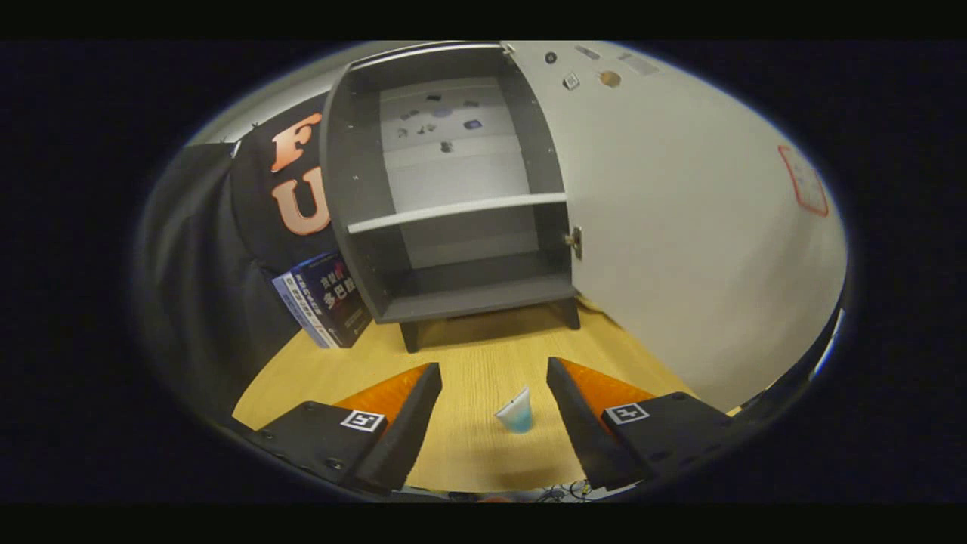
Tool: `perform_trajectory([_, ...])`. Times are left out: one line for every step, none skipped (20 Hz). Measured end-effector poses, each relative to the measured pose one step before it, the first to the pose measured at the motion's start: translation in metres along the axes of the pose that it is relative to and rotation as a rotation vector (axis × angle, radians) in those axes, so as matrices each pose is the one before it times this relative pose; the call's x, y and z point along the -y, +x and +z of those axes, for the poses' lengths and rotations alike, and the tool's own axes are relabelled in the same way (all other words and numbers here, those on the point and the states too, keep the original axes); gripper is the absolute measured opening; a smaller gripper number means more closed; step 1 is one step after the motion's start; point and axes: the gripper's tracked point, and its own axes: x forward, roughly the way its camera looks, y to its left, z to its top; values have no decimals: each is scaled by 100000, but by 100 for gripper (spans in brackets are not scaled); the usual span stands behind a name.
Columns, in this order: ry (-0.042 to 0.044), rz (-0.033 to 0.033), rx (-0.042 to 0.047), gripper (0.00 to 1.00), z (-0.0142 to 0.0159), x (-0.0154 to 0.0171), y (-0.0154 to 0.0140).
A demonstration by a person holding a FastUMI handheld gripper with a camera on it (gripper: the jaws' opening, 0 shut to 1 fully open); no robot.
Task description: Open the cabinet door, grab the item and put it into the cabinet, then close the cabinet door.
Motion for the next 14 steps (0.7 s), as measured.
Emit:
perform_trajectory([-973,-1025,-2599,91,-1486,292,1065])
perform_trajectory([-1276,-1837,-1275,91,-925,484,1039])
perform_trajectory([-1039,-2515,-1162,91,-850,541,954])
perform_trajectory([-689,-1441,-1520,91,-823,305,703])
perform_trajectory([-262,-740,-1643,91,-801,208,648])
perform_trajectory([-263,-407,-1276,90,-557,189,503])
perform_trajectory([-312,31,-1191,90,-646,130,474])
perform_trajectory([-186,-453,-1348,89,-698,80,506])
perform_trajectory([-21,-245,-1277,87,-668,66,586])
perform_trajectory([254,-247,-1710,87,-697,69,535])
perform_trajectory([1061,33,-1825,85,-577,-54,457])
perform_trajectory([1861,-590,-2141,83,-615,161,112])
perform_trajectory([2295,-1032,-651,72,-234,287,143])
perform_trajectory([2477,-641,564,65,112,283,-21])
